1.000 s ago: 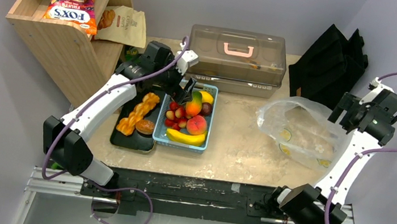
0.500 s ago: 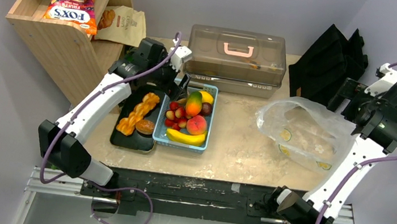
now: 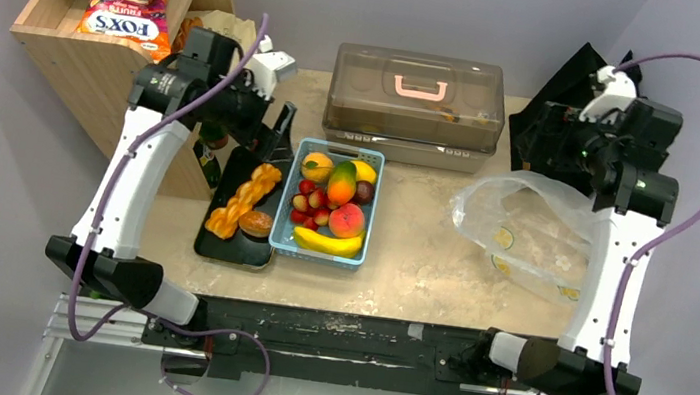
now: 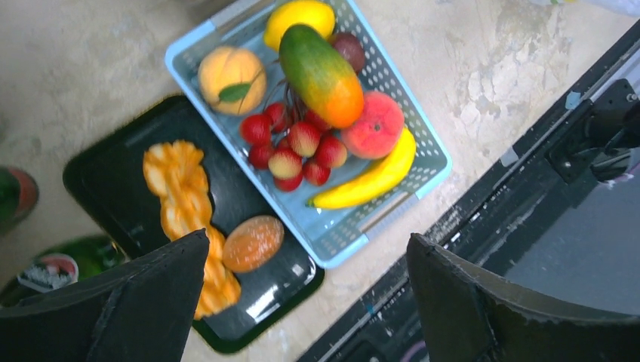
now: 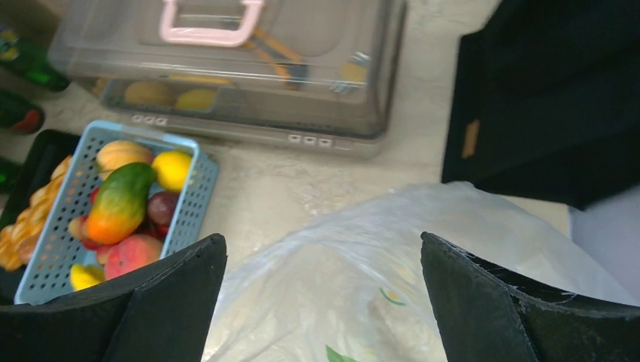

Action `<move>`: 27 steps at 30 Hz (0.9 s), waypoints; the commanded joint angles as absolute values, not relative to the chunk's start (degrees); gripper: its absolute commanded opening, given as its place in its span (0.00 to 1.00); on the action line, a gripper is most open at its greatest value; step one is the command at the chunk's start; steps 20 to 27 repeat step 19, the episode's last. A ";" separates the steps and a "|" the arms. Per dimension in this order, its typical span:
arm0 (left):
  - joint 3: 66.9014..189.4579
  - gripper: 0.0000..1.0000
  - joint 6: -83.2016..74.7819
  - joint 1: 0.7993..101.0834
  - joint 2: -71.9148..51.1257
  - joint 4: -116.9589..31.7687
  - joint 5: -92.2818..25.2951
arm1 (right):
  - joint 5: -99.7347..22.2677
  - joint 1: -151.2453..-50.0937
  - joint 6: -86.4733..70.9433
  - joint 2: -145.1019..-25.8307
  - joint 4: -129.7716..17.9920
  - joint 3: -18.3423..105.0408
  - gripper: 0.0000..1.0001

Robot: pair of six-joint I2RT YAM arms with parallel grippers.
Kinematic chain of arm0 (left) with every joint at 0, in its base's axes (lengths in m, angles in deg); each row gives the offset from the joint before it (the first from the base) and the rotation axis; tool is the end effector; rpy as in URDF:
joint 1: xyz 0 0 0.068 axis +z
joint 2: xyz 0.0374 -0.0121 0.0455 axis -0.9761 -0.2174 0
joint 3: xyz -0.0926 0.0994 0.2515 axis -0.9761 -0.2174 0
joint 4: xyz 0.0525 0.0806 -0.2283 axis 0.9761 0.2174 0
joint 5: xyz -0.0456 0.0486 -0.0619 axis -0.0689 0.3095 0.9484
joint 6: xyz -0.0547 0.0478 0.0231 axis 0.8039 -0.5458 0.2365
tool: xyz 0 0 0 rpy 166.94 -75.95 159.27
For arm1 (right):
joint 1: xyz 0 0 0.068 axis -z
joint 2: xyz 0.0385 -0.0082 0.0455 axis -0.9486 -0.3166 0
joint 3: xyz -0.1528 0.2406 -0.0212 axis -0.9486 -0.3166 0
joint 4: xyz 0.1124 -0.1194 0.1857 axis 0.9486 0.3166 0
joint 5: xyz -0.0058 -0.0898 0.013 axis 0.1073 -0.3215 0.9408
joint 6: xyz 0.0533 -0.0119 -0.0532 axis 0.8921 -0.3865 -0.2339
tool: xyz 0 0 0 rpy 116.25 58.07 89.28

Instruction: Untie the knot of the grocery bags and take out the mixed food

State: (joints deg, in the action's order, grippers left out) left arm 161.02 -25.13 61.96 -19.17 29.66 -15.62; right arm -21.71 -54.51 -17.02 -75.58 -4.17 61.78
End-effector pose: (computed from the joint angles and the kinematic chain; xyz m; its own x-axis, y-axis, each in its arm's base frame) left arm 0.2544 -0.1001 0.4274 -0.6374 0.3278 -0.6974 0.6281 0.7452 -0.2238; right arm 0.2325 -0.0430 0.4557 -0.4661 0.1024 -0.8788 -0.1011 0.9806 0.1679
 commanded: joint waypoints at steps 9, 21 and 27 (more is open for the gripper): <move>155.27 1.00 -26.24 68.46 -7.98 42.05 -16.47 | -19.63 -69.19 -20.00 -63.60 -3.74 50.05 0.99; 153.30 1.00 -22.20 70.84 -4.60 39.63 -17.43 | -20.72 -69.43 -23.61 -57.94 0.58 45.90 0.99; 153.30 1.00 -22.20 70.84 -4.60 39.63 -17.43 | -20.72 -69.43 -23.61 -57.94 0.58 45.90 0.99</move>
